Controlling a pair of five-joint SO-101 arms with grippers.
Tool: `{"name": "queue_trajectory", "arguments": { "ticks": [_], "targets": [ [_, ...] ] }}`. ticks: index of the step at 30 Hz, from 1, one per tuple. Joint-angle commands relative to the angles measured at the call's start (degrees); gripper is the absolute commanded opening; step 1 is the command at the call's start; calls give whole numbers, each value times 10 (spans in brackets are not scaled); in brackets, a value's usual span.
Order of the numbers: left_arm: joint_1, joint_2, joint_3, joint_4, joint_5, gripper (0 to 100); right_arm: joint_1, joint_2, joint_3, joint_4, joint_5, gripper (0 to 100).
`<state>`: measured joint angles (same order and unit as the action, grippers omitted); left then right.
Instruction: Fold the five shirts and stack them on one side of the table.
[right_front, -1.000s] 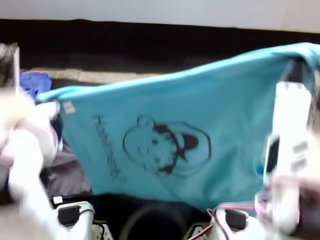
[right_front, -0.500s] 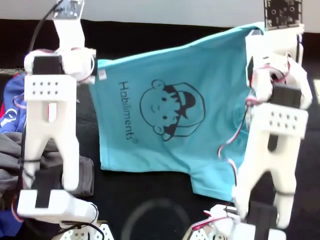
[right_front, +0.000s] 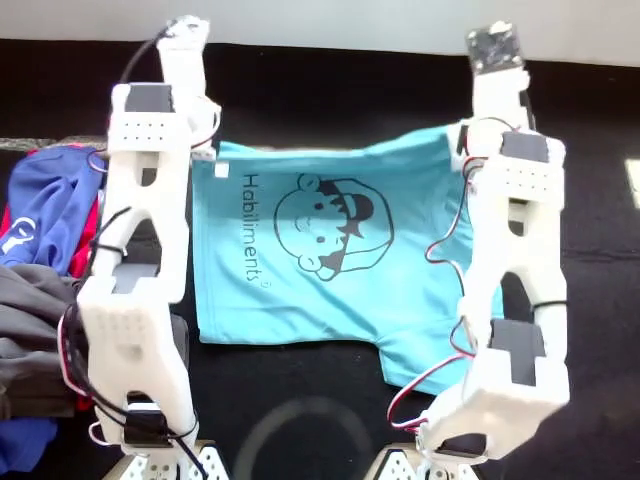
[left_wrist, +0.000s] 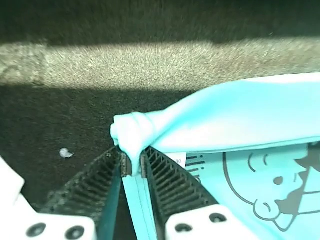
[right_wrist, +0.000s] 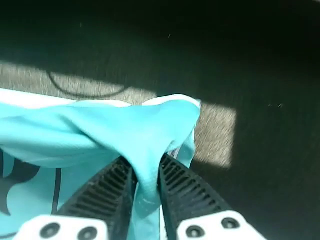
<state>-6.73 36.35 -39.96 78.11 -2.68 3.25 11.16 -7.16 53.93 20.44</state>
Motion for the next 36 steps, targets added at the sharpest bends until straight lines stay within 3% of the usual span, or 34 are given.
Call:
{"name": "queue_trajectory", "arguments": {
  "ticks": [1,9,12,18,27,36],
  "targets": [
    [5,26,-51,26,-1,9,0,7,-36,43,3,5],
    [5,26,-143,244,-1,9,6,-108,-32,224,3,5],
    [-6,5,-88,243,-1,9,7,-137,-31,277,3,5],
    [15,-116,152,236,-43,9,6,-191,-3,352,5,5],
    [15,-315,415,196,-63,9,10,-434,297,321,9,5],
    [15,-425,601,131,-91,9,75,-591,437,383,99,5]
  ]
}}
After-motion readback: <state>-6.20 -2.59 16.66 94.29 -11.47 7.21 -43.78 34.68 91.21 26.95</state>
